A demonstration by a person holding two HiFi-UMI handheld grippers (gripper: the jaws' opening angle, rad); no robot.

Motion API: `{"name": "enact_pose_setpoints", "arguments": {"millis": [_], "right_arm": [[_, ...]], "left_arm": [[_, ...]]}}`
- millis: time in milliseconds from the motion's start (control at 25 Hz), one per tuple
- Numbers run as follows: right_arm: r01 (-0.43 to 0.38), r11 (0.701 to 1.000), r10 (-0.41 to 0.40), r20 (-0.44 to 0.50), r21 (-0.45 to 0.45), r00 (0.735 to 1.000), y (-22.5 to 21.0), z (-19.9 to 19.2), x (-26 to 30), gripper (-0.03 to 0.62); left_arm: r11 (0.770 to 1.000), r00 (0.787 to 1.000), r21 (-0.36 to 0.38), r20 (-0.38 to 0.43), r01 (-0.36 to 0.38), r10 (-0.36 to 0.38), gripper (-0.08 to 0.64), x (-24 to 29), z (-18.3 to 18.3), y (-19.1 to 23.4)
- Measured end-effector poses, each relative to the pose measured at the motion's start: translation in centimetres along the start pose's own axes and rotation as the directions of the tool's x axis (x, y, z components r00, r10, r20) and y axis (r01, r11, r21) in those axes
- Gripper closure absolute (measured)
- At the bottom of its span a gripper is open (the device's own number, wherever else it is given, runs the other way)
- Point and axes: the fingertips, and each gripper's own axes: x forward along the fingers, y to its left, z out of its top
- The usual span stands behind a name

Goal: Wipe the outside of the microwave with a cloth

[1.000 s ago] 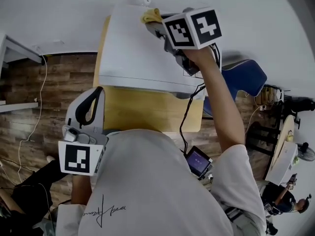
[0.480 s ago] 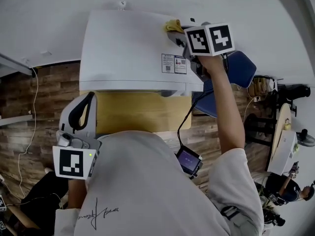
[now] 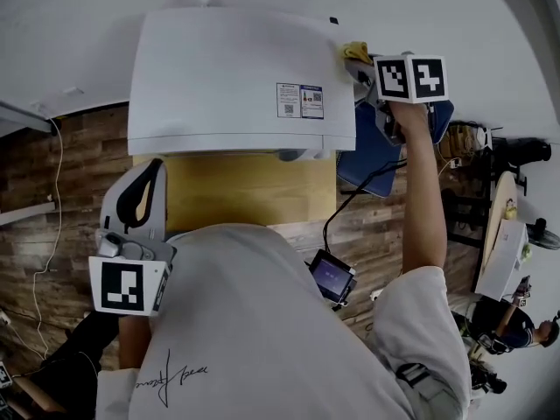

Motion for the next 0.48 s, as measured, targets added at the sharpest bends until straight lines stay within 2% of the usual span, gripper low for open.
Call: {"name": "enact_pose_setpoints", "arguments": {"millis": [200, 480], "right_arm": [[0.114, 0.991, -0.119, -0.066, -0.077, 0.991, -1.9, -1.9, 0.4, 0.472], [0.139, 0.986, -0.148, -0.090, -0.096, 0.985, -1.3, -2.3, 1.3, 0.472]], "left_arm": [[1.000, 1.000, 0.001, -0.013, 0.020, -0.020, 0.568, 0.3, -0.2, -0.4], [1.000, 1.000, -0.012, -0.011, 0.013, -0.013, 0.568, 0.5, -0.2, -0.2]]}}
